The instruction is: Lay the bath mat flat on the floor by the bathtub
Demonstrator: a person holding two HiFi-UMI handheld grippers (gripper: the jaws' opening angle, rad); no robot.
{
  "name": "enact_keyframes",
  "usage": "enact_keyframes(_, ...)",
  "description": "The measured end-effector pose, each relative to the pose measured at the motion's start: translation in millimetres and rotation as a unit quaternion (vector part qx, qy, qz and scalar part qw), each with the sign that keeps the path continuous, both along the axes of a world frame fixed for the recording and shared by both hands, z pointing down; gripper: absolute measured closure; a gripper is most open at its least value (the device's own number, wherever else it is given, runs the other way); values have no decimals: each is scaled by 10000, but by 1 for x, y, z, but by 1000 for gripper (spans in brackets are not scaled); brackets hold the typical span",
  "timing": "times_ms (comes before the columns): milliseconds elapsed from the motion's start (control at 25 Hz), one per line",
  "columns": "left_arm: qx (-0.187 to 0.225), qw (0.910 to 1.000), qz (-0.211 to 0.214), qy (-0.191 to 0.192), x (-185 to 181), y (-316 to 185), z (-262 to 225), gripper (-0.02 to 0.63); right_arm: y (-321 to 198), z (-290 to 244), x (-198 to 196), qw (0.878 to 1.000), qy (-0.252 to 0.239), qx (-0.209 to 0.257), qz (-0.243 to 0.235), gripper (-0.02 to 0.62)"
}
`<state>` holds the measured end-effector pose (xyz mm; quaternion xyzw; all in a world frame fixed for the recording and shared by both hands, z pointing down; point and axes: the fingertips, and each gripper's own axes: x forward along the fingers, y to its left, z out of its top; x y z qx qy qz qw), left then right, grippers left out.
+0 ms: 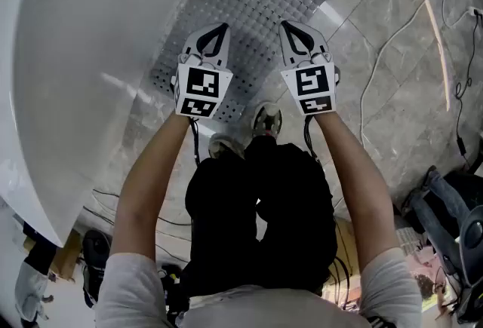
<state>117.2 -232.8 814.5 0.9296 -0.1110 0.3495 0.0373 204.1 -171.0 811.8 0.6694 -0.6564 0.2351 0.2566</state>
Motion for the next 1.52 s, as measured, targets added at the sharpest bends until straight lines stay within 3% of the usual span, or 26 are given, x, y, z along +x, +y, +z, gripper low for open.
enact_keyframes(320,-337,9982,-470,-134,-39,4,-124,595,18,-117,-24,9994,-141,-206,-251,589)
enact_keyframes(440,-413,9962,-760,-19,-53,3,-173,595,22,-156,-28,9993,-212,-231,-222,589)
enact_keyframes(680,-603,9886,-1376,-48,-87,17,-241,595,29,-228,-44,9981,-555,-236,153,589)
enact_keyframes(1000,-917,9729,-2103,291,-132,45,-320,595,39,-301,-89,9981,-613,-119,13,589)
enact_keyframes(1200,-794,9692,-2296,407,-163,66,-381,595,63,-359,-110,9988,-485,-83,48,589)
enact_keyframes(1400,-824,9592,-2612,707,-188,87,-442,595,85,-412,-144,9989,-452,-86,8,589)
enact_keyframes(1520,-702,9631,-2492,732,-197,101,-470,595,97,-448,-161,9981,-595,40,171,589)
